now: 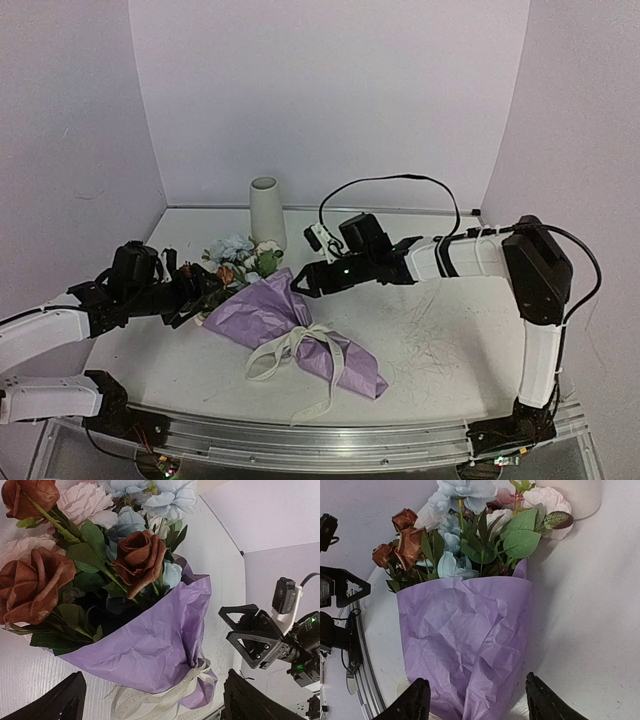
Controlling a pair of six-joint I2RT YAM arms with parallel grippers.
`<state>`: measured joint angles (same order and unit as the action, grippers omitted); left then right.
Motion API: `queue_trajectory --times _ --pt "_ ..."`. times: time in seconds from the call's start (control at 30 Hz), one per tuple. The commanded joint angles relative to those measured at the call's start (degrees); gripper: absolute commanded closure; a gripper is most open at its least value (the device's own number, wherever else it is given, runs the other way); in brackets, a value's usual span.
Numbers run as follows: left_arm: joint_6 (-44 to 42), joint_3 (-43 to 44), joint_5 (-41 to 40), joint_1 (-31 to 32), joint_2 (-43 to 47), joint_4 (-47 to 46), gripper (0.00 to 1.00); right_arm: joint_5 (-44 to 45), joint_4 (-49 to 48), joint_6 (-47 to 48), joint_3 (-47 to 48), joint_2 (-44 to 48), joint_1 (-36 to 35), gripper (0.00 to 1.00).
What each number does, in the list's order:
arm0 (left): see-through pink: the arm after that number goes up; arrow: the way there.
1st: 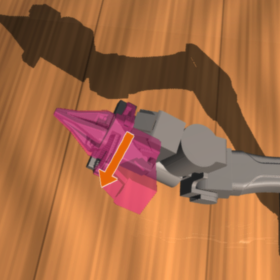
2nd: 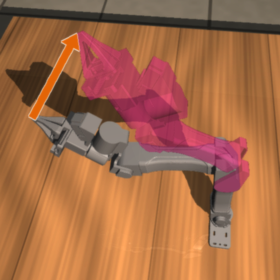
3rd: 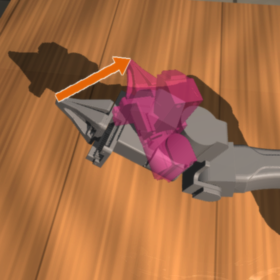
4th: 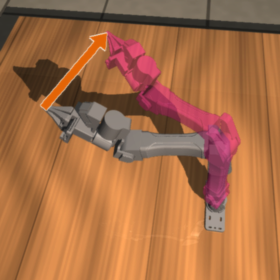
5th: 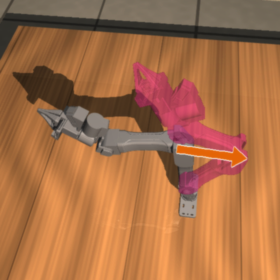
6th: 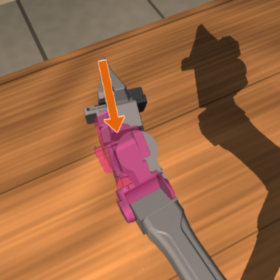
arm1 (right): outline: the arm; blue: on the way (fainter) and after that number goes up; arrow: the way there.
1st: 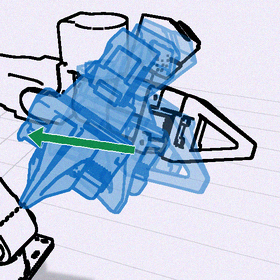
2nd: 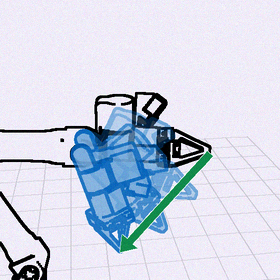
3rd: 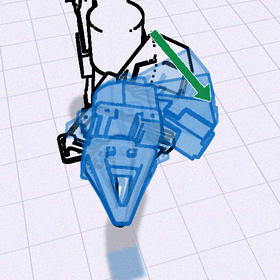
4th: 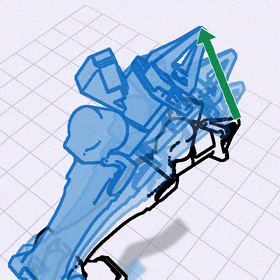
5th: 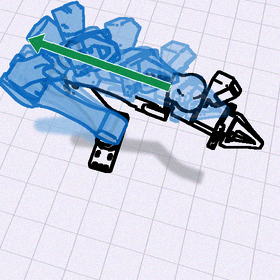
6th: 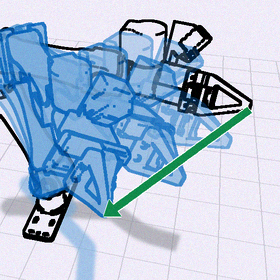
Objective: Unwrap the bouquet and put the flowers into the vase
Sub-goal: Move the fake flower to the center of the board.
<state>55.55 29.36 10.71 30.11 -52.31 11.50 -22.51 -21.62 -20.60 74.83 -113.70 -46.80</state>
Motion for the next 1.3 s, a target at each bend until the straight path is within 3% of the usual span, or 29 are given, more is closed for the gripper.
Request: queue_trajectory --times 0.0,0.2,0.37,0.43,0.8,1.1,1.27 --pt "0.28 -0.14 -1.04 0.30 0.01 -2.71 0.03 -1.60 -0.19 -1.13 4.26 -3.85 -1.33 0.35" --pt "0.80 -1.32 -0.85 0.30 -0.65 -3.27 0.03 -1.09 0.02 -1.75 5.63 -6.98 -1.90 0.41" --pt "0.98 -1.70 -0.65 0.38 -1.94 -4.22 0.03 -1.06 0.09 -1.40 5.59 -7.23 -1.92 0.60" --pt "-0.18 -0.57 -1.32 0.39 -2.09 -4.25 0.03 -0.85 0.09 -1.19 5.20 -6.68 -1.95 0.62" --pt "-12.25 19.05 -12.70 0.22 -8.65 2.80 0.02 1.86 0.09 0.08 -1.13 -0.79 -1.92 1.00" --pt "-13.88 22.14 -17.01 0.21 -9.08 3.46 0.03 -2.86 1.68 7.67 -10.58 8.34 -1.97 1.00" --pt "-13.88 21.92 -17.40 0.21 -8.52 3.52 0.03 2.88 5.95 9.98 -15.21 14.37 -1.79 1.00"
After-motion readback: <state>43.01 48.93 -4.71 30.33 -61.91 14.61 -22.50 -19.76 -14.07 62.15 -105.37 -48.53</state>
